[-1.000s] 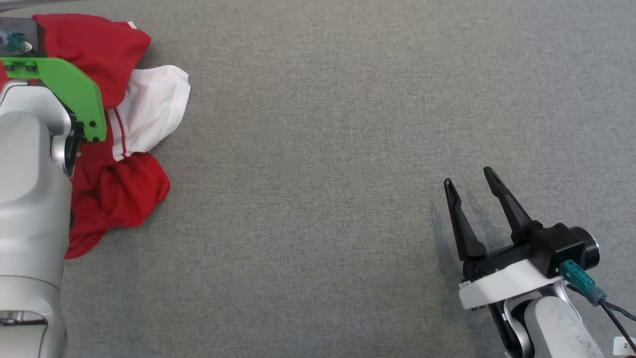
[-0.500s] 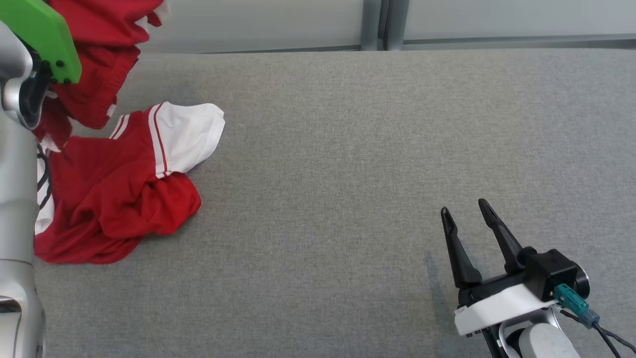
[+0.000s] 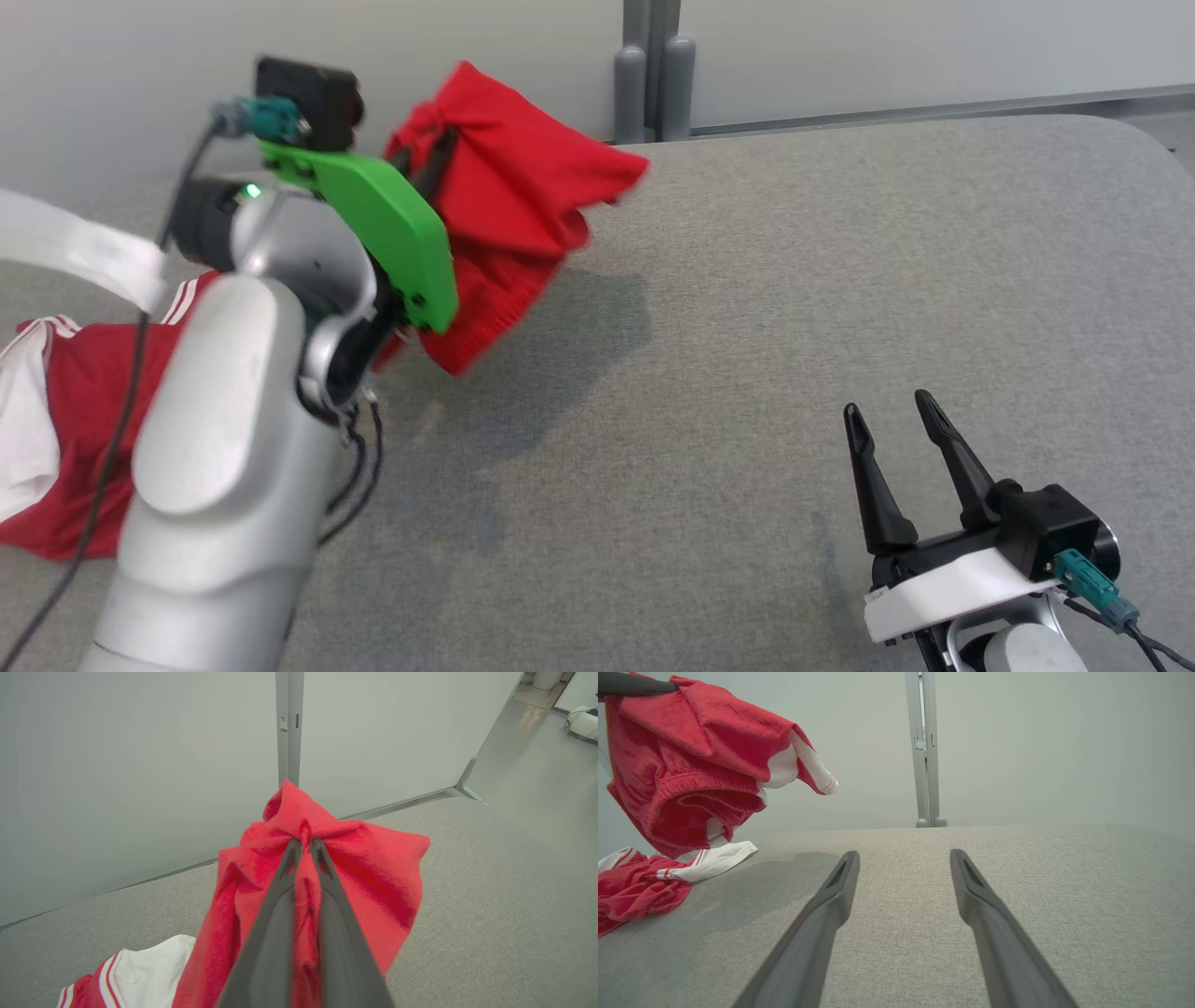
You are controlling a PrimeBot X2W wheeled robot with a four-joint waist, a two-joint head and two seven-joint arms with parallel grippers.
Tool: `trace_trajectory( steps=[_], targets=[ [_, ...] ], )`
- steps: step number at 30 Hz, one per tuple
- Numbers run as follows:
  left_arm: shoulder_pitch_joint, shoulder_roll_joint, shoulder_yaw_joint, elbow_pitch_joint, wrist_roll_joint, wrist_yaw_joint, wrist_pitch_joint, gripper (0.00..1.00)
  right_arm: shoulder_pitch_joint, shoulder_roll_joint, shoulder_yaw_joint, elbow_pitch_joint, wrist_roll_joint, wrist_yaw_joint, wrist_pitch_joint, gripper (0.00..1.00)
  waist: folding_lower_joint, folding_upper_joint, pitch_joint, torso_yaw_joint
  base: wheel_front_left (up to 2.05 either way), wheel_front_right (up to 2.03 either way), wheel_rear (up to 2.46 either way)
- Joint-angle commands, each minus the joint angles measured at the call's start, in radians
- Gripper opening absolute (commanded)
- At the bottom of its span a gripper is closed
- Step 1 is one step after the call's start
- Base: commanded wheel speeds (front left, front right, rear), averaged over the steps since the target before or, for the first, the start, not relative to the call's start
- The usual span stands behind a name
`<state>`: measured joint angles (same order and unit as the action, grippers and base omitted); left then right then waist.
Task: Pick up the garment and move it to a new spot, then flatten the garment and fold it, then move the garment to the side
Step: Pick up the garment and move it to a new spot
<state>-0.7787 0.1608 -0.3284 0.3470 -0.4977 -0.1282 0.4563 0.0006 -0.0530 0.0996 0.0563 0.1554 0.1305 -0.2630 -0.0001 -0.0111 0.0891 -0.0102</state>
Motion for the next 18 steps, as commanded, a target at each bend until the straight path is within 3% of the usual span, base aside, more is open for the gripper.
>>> trace_trajectory(
  steps=[1, 8, 15, 18],
  targets=[
    [0.052, -0.010, -0.017, -0.032, 0.004, 0.003, -0.004, 0.00, 0.012, -0.002, -0.001, -0.002, -0.008, 0.000, -0.003, 1.00, 0.0001, 0.0111, -0.006, -0.046, 0.00, 0.00, 0.00],
    [0.253, -0.077, -0.145, -0.152, -0.024, 0.006, -0.035, 0.00, 0.011, 0.000, -0.004, -0.005, -0.008, 0.000, -0.003, 1.00, 0.0001, 0.0111, 0.009, -0.145, 0.00, 0.00, 0.00],
    [0.342, -0.095, -0.281, -0.201, -0.077, -0.002, -0.022, 0.00, 0.021, 0.001, -0.010, 0.000, -0.008, 0.000, -0.003, 1.00, 0.0001, 0.0111, 0.009, -0.234, 0.00, 0.00, 0.00],
    [0.350, -0.074, -0.312, -0.217, -0.126, -0.003, 0.021, 0.00, 0.023, 0.001, -0.010, -0.001, -0.009, 0.000, -0.003, 1.00, 0.0001, 0.0111, 0.010, -0.258, 0.00, 0.00, 0.00]
  ],
)
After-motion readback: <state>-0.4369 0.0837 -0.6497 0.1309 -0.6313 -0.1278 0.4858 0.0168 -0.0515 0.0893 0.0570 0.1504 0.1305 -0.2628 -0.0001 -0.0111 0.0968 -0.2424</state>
